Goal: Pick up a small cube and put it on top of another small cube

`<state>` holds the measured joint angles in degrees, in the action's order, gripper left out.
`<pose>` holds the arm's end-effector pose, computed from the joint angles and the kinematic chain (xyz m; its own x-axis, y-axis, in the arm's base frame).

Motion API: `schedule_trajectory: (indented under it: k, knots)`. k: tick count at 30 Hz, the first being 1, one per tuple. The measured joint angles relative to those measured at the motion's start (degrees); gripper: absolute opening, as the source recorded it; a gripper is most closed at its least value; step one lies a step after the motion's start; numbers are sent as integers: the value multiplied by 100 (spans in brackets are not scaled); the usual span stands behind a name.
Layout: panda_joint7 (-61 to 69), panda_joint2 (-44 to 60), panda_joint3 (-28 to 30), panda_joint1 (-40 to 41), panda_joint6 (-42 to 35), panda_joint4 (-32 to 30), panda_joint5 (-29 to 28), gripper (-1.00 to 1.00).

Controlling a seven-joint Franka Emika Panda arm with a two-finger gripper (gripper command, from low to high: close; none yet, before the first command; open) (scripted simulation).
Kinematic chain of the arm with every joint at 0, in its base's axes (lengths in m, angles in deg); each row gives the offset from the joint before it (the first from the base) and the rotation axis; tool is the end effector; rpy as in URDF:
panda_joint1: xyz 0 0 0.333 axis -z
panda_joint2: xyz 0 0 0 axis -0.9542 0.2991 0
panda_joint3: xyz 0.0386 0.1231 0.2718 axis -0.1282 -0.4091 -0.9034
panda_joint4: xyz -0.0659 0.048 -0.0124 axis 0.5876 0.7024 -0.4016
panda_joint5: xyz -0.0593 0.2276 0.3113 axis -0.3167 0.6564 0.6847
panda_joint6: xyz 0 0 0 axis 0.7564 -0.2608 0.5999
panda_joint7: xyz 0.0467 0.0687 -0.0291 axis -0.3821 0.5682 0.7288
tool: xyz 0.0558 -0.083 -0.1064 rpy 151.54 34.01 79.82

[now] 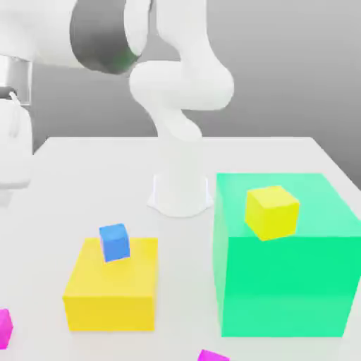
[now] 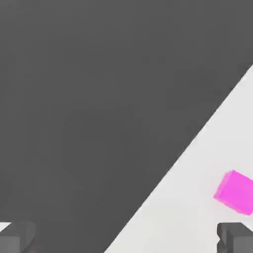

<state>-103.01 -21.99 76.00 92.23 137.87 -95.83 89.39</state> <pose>0.5027 -0.2467 0.3165 -0.2402 -0.9694 0.0508 -0.9486 0.2233 -0.2241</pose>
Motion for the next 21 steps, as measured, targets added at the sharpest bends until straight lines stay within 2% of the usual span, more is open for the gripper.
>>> schedule_trajectory:
  k: [9,13,14,21]
  knots:
    - [-726,1900,297,508,487,156,656,0]
    - [-659,2730,139,704,1033,325,899,0]
    - [-638,2873,98,740,1138,358,930,-100]
    - [-640,2879,97,742,1148,358,933,-100]
